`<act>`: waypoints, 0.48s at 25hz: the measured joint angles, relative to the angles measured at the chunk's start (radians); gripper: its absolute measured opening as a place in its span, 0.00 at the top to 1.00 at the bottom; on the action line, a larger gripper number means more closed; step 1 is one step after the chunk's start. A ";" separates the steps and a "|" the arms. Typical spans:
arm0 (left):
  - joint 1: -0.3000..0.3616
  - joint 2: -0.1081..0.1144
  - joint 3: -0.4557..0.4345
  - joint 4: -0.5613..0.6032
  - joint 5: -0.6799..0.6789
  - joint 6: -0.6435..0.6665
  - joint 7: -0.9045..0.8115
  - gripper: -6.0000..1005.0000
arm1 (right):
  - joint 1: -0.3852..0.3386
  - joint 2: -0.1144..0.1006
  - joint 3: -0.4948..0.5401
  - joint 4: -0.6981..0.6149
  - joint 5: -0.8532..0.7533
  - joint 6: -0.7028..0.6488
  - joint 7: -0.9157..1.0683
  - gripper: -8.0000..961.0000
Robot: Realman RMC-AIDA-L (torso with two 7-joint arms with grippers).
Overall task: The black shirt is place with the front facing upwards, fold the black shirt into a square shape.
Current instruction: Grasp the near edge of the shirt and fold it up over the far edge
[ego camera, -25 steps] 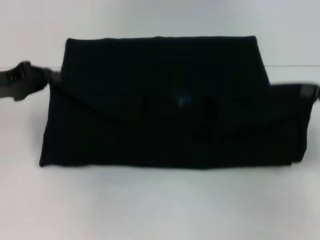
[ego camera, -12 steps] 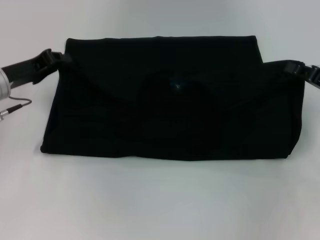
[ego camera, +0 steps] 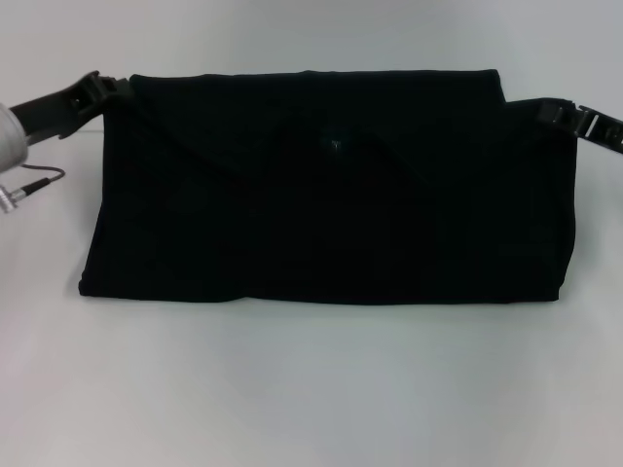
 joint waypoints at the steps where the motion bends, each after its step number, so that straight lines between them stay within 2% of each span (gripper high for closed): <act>1: -0.004 -0.005 0.007 -0.003 -0.001 -0.019 0.007 0.95 | 0.004 0.003 -0.009 0.002 0.000 0.025 -0.003 0.86; 12: -0.050 -0.080 0.024 -0.005 -0.019 -0.220 0.077 0.95 | 0.065 0.049 -0.091 0.019 0.001 0.260 -0.087 0.85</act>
